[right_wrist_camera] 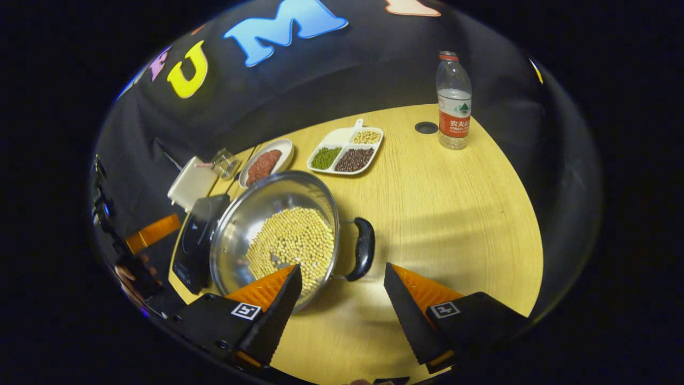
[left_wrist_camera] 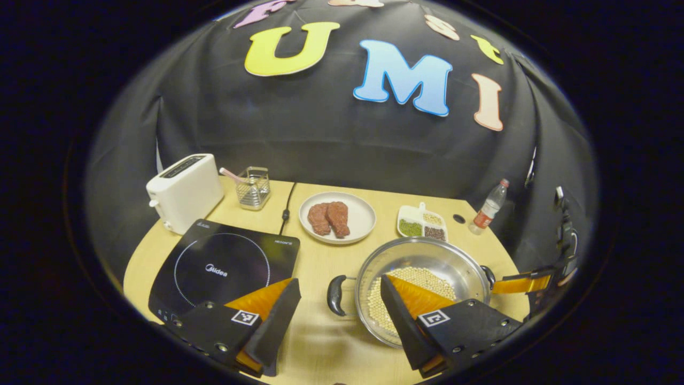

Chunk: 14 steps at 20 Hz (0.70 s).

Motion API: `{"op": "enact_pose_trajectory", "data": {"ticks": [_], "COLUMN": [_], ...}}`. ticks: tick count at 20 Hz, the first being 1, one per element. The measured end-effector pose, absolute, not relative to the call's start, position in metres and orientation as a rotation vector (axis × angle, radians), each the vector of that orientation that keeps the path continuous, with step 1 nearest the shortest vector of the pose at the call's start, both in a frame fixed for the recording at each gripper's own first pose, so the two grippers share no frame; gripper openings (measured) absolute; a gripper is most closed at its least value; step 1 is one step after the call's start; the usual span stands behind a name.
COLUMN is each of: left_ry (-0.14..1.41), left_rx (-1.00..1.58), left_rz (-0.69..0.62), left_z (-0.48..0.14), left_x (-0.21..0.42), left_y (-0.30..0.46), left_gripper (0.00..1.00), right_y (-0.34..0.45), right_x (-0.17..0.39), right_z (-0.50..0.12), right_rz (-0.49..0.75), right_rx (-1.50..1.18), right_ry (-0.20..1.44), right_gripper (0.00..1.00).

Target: First push the handle of the pot to place it horizontally, then grasp the pot with both hands and set it on the induction cooktop.

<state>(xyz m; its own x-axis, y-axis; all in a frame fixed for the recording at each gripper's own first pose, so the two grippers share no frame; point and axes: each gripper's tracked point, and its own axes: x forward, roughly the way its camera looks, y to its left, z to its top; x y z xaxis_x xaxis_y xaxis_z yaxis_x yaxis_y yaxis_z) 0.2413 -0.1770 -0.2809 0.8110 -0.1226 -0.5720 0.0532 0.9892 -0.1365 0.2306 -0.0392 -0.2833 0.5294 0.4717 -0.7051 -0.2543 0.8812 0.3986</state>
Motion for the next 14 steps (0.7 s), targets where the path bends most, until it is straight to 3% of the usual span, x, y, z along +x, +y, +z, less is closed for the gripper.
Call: {"op": "enact_pose_trajectory", "data": {"ticks": [2,4,14], "left_ry": [0.653,0.691,0.823], "left_rx": [-0.122,-0.153,-0.342], "left_rz": [-0.133,-0.152,-0.223], "left_z": [-0.302,-0.327,-0.405], "left_x": [0.254,0.263,0.284], "left_y": [-0.181,-0.183,-0.196], "left_gripper": [0.92,0.89,0.92], "right_y": [-0.035,-0.03,-0.007], "right_x": [0.242,0.251,0.269], "right_z": [-0.289,-0.302,-0.346], "right_rz": [0.421,0.408,0.369], "right_rx": [0.291,0.293,0.301], "right_ry": [0.914,0.93,0.985], "right_gripper": [0.94,0.99,0.97]}}
